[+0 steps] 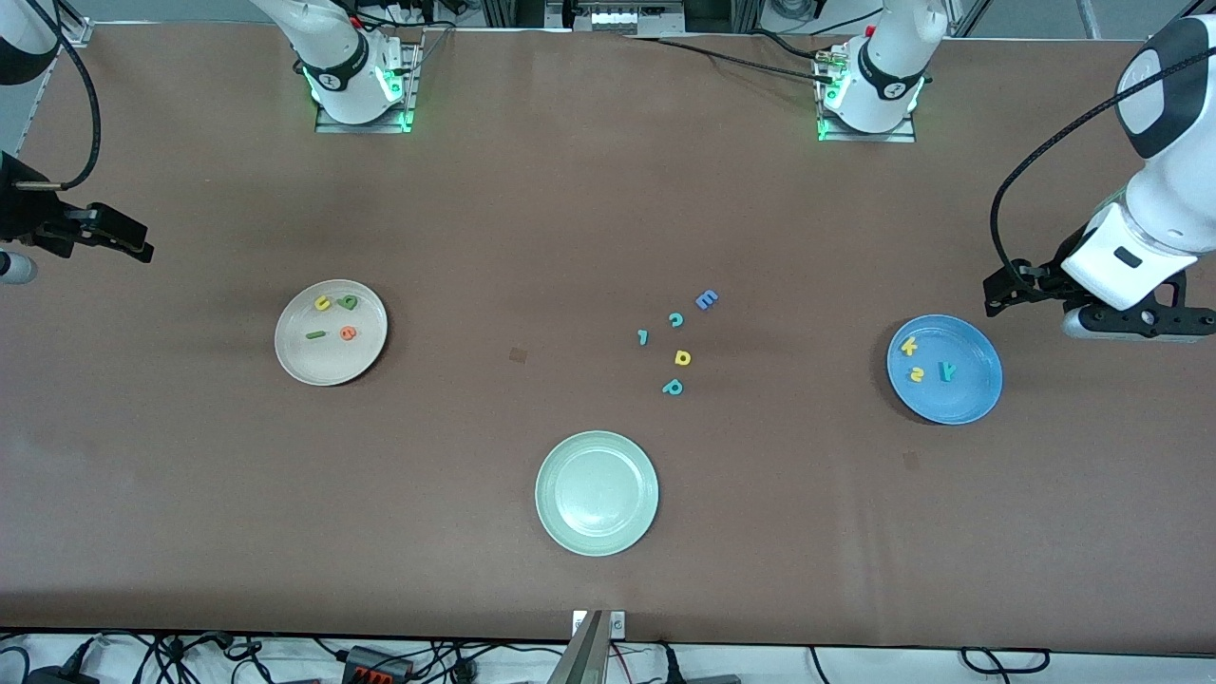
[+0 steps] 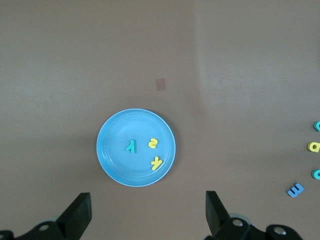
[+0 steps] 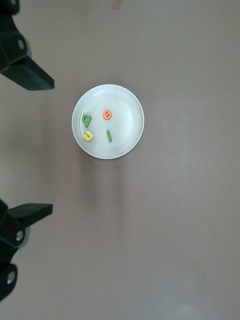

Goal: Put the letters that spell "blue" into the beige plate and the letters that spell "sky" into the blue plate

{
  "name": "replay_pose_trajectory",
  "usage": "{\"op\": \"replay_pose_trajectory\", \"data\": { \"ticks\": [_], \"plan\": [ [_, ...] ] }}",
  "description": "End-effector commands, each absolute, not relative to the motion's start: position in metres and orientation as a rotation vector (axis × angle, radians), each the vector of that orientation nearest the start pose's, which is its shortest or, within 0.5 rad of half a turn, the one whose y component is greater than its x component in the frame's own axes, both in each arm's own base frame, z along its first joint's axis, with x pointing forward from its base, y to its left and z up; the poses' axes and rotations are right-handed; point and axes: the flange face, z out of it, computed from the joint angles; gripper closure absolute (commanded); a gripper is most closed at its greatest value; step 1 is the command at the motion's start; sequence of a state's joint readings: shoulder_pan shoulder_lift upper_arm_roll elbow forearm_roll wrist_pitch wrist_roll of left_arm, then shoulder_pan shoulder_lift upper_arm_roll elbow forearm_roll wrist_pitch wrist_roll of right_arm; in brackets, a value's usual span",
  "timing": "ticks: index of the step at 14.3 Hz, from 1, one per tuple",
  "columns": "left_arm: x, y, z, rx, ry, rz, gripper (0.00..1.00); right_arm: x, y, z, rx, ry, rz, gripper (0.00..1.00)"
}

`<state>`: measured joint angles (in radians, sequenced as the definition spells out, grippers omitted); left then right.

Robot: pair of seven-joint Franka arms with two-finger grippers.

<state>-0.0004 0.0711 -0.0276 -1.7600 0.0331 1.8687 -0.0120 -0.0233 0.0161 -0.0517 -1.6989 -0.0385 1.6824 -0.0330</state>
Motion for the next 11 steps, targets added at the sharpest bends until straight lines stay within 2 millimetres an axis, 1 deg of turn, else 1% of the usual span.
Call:
{"op": "replay_pose_trajectory", "data": {
  "ticks": [1, 11],
  "plan": [
    [0.5849, -0.0114, 0.5231, -3.12, 0.05, -0.065, 0.0, 0.5609, -0.0463, 0.5728, -3.183, 0.033, 0.034, 0.0],
    [0.5856, -0.0113, 0.5231, -3.121, 0.05, -0.053, 0.0, 0.5612, -0.0463, 0.5737, -3.183, 0.012, 0.029, 0.0]
  ]
}}
